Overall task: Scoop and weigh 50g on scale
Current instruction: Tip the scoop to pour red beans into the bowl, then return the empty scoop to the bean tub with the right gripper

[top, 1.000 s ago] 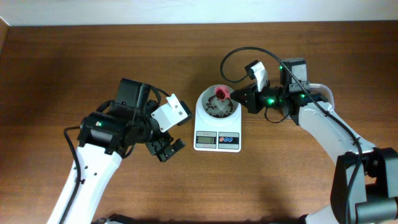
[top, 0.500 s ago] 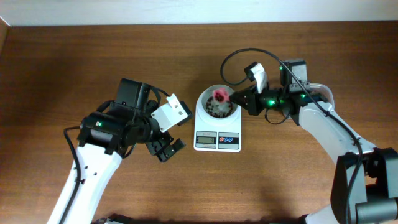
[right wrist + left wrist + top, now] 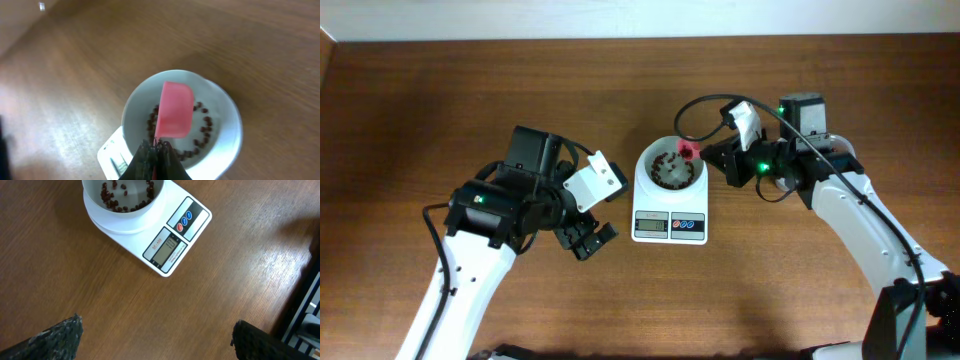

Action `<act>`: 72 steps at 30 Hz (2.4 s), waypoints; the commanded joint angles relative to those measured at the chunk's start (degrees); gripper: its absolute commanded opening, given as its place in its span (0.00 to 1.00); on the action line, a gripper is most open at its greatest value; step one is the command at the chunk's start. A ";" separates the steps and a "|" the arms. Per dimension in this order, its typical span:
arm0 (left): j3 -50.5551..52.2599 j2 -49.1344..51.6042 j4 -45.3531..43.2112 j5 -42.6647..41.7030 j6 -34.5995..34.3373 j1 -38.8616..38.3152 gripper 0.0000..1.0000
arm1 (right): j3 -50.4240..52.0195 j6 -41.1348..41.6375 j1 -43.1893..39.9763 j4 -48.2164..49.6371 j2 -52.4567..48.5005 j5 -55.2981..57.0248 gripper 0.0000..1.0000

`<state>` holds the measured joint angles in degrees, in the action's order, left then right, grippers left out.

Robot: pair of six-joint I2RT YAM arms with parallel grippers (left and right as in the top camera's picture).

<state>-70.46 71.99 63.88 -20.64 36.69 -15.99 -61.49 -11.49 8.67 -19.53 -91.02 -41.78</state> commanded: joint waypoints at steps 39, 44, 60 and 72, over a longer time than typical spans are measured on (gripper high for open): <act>-0.94 -0.63 0.07 -1.03 1.09 0.24 0.99 | -1.33 -2.60 10.21 -6.29 10.36 20.65 0.04; -0.94 -0.63 0.07 -1.03 1.09 0.24 0.99 | -1.36 -2.58 3.06 -9.35 18.93 31.91 0.04; -0.94 -0.63 0.07 -1.03 1.09 0.24 0.99 | -1.36 3.89 -17.42 -16.41 3.96 34.29 0.04; -0.94 -0.63 0.07 -1.03 1.09 0.24 0.99 | -1.31 10.54 -21.49 -15.37 -2.62 19.23 0.04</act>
<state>-70.48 71.99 63.88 -20.67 36.69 -15.99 -62.00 -3.07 -10.74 -34.72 -92.95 -16.10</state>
